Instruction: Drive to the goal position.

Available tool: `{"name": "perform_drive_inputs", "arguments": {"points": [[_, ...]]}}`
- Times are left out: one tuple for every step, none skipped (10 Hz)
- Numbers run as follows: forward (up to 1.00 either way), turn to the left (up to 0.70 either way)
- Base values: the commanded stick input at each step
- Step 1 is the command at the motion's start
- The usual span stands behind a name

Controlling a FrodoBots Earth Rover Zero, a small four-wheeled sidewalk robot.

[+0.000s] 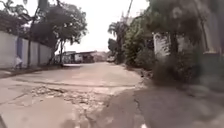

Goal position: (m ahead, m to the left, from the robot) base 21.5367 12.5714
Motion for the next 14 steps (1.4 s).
{"name": "perform_drive_inputs", "arguments": {"points": [[1.0, 0.0], [1.0, 0.0], [1.0, -0.01], [1.0, -0.38], [1.0, -0.4], [1.0, -0.4], [1.0, -0.4], [1.0, -0.35], [1.0, -0.21], [1.0, 0.0], [1.0, 0.0], [1.0, 0.0], [1.0, 0.0], [1.0, 0.0]]}}
